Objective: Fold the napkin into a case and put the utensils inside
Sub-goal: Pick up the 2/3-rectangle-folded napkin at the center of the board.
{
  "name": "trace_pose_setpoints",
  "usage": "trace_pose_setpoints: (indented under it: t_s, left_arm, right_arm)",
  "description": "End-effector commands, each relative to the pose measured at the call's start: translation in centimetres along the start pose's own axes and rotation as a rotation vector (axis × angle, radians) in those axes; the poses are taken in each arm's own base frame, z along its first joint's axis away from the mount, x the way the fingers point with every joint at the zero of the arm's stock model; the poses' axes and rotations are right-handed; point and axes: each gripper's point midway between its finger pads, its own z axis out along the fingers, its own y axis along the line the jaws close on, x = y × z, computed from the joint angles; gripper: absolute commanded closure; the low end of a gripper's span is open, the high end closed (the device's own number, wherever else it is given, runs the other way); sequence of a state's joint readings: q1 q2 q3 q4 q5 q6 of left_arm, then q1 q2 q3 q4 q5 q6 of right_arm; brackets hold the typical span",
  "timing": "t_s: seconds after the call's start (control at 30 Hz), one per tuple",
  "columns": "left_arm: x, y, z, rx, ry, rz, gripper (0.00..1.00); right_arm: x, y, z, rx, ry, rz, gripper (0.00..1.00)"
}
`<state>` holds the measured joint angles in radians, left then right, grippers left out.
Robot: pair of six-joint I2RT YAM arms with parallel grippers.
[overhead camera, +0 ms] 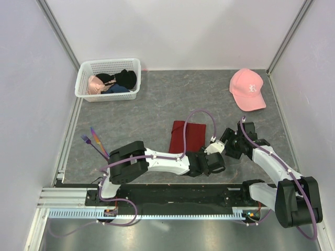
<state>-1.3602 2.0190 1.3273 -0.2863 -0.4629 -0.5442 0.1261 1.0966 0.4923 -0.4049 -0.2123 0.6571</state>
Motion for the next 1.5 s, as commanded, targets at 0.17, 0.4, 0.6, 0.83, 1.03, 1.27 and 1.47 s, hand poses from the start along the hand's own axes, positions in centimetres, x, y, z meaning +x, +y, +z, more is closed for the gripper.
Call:
trace_pose_setpoints:
  t_s: [0.17,0.4,0.6,0.83,1.03,1.27,1.47]
  left_arm:
    - [0.8,1.1,0.4,-0.082,0.002,0.0,0.52]
    - [1.0,1.4,0.4,-0.081,-0.004,0.012,0.81]
    - [-0.4,2.3,-1.6,-0.053,-0.047,-0.011,0.92]
    - [-0.9,3.1,-2.7,0.0,-0.049,-0.055,0.98]
    - [-2.0,4.1,-3.7,0.037,-0.054,-0.13,0.98]
    - [-2.3,5.2,-4.4,0.063,-0.044,-0.181,0.98]
    - [-2.7,5.1,-4.7,0.082,-0.044,-0.191,0.98]
  right_arm:
    - [-0.2,1.0,-0.1,-0.065,-0.005,-0.028,0.23]
    - [0.5,3.1,-0.4,-0.205,0.03,-0.113,0.09]
    - [0.9,4.6,-0.4,-0.302,0.059,-0.144,0.06]
    - [1.2,5.6,0.6,-0.356,0.095,-0.121,0.06]
    - [2.3,7.0,1.5,-0.357,0.125,-0.136,0.13]
    - [3.4,8.1,2.3,-0.392,0.155,-0.103,0.16]
    - [4.2,8.8,2.6,-0.425,0.165,-0.048,0.18]
